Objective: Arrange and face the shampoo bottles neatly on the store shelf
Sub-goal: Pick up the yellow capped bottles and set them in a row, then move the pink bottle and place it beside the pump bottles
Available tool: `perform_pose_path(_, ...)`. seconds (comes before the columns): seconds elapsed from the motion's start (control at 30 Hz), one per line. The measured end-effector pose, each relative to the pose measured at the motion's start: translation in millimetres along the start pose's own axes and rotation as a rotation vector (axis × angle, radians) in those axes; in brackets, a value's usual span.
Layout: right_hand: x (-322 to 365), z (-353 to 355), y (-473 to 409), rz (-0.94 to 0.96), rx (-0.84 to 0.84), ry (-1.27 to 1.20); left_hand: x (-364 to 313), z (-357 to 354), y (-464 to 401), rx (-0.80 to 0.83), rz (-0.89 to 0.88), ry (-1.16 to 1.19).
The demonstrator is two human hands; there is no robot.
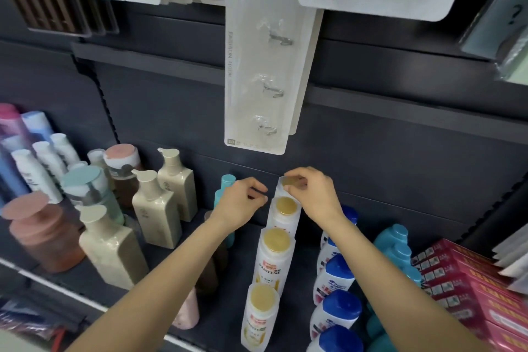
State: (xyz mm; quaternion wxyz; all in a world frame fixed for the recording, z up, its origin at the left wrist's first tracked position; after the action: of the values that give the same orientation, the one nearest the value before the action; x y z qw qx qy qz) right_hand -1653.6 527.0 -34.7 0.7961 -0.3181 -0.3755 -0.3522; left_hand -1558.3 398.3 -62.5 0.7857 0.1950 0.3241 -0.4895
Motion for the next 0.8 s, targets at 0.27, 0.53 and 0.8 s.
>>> perform_pose_path(0.27,67,-63,50,0.019,0.021,-0.198,48,78,70,-0.191,-0.178,-0.225)
perform_pose_path(0.53,87,-154,109,-0.079,0.092,-0.028,142,138,114,-0.372,-0.244,-0.737)
perform_pose_path(0.8,77,-198,135,-0.220,0.196,0.177,179,149,122,-0.206,-0.166,-0.835)
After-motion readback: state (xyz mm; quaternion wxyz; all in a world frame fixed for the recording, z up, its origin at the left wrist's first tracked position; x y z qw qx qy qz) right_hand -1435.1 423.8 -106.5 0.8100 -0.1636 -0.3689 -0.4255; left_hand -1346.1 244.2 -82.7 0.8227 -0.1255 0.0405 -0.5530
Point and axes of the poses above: each hand's wrist, its own y-axis away from the middle knuckle, its own z-axis out of the back of the hand, x = y × z, the point moved 6 cm from there along -y, towards the middle knuckle, and after that the axes turned 13 degrees about -y, right-handed, at the moved point
